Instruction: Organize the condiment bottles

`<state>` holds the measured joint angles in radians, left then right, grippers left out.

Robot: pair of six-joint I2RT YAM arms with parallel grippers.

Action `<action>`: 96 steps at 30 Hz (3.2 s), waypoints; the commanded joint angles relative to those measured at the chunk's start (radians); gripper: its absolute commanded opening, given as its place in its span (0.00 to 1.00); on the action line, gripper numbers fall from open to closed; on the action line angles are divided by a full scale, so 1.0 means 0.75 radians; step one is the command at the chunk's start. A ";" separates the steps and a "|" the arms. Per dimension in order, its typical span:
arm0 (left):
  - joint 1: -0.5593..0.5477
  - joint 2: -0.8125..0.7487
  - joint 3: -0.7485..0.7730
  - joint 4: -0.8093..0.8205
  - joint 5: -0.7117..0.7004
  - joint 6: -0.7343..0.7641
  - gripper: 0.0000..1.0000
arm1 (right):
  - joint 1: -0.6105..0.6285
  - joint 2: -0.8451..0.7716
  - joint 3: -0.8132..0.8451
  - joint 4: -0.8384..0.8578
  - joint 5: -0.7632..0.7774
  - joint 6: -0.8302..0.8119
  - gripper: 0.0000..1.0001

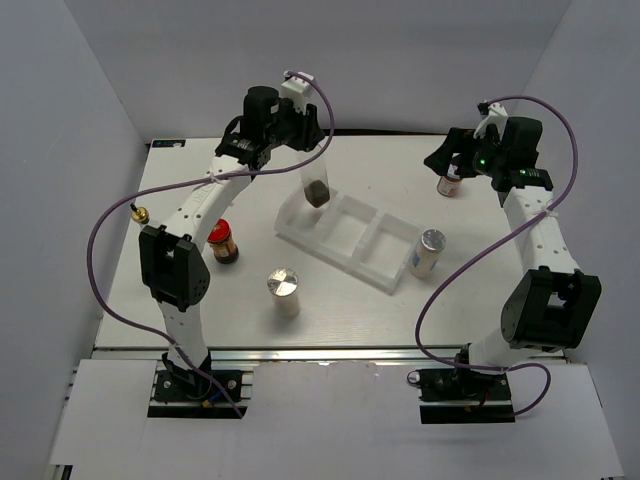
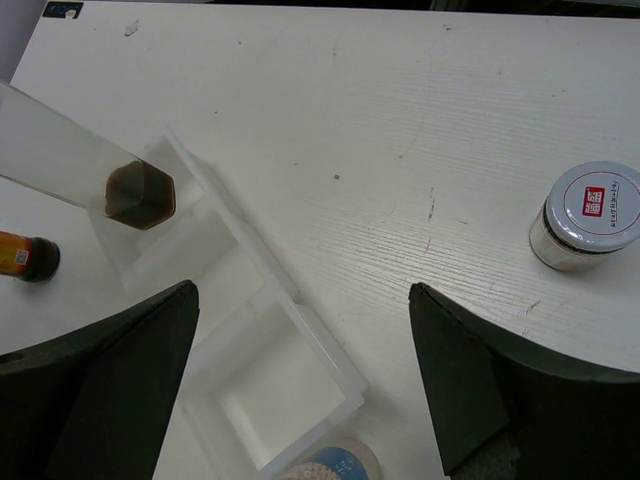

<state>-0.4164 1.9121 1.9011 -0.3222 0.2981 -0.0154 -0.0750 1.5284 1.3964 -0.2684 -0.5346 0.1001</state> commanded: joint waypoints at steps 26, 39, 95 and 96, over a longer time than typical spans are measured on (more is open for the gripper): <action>-0.105 -0.030 -0.236 0.413 -0.262 0.072 0.00 | -0.027 0.040 0.044 -0.002 -0.021 -0.009 0.89; -0.108 -0.069 -0.409 0.679 -0.451 -0.024 0.00 | -0.029 0.030 0.055 -0.010 -0.013 -0.019 0.89; 0.218 -0.982 -0.906 -0.632 -1.334 -0.791 0.98 | -0.039 -0.027 -0.027 0.024 -0.060 -0.048 0.90; 0.218 -0.999 -0.937 -0.644 -1.359 -0.816 0.98 | -0.039 -0.027 -0.025 0.024 -0.058 -0.048 0.89</action>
<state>-0.2745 1.2362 1.2331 -0.7498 -0.7017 -0.5556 -0.0971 1.5253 1.3891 -0.2825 -0.5610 0.0746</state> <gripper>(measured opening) 0.980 0.896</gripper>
